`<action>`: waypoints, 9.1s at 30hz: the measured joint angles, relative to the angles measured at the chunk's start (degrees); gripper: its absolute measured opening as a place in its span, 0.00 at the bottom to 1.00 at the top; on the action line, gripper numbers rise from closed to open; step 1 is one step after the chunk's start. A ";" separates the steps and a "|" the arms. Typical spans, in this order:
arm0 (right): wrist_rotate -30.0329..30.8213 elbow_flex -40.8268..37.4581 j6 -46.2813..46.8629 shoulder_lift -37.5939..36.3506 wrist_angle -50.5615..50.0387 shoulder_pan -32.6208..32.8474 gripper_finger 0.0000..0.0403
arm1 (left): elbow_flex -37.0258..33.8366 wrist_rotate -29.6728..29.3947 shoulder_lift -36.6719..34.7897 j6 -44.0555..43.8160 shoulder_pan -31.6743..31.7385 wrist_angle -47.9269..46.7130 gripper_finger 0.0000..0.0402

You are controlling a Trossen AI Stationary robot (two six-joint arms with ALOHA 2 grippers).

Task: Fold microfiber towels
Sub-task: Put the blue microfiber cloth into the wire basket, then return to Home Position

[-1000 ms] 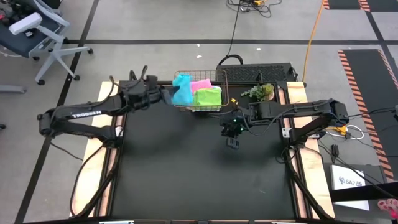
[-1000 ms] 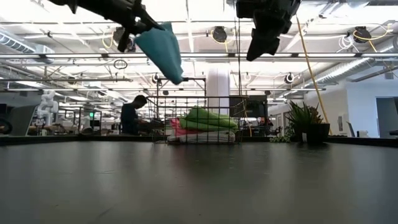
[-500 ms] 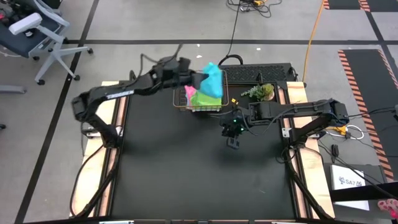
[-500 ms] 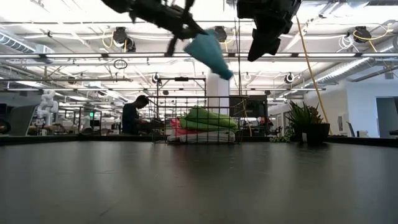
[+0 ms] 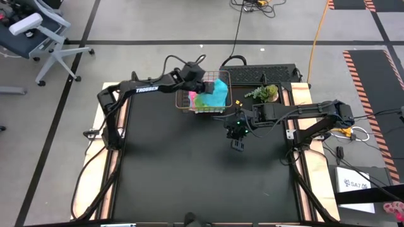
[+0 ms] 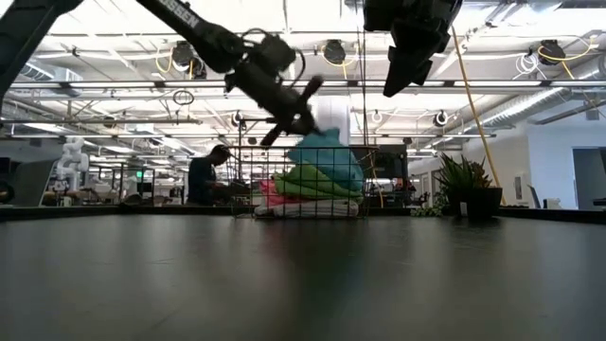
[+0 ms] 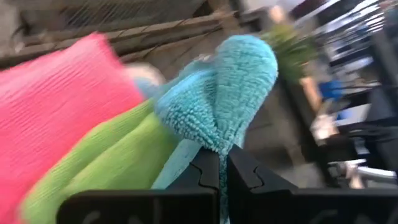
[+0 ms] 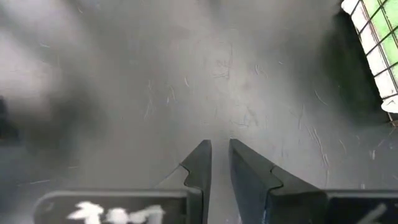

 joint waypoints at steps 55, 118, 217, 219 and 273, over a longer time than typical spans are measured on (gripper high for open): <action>-1.29 0.00 0.83 0.02 0.62 1.51 0.00 | 0.02 -13.16 -4.58 14.32 -2.11 -17.18 0.26; 8.72 -43.03 5.97 -53.84 35.73 4.11 0.00 | -38.20 -68.02 -42.83 -28.78 -65.55 -26.24 0.01; -10.54 -54.77 -13.09 -77.25 36.64 -18.84 0.00 | -74.47 -37.24 -88.86 40.11 -27.82 6.51 0.02; -10.54 -59.25 -11.56 -77.57 44.65 -18.84 0.00 | -74.47 -36.64 -88.81 38.70 -27.52 6.66 0.03; 4.46 -70.51 -1.53 -77.02 54.14 -18.86 0.00 | -81.61 -19.11 -88.70 38.90 -23.45 12.53 0.08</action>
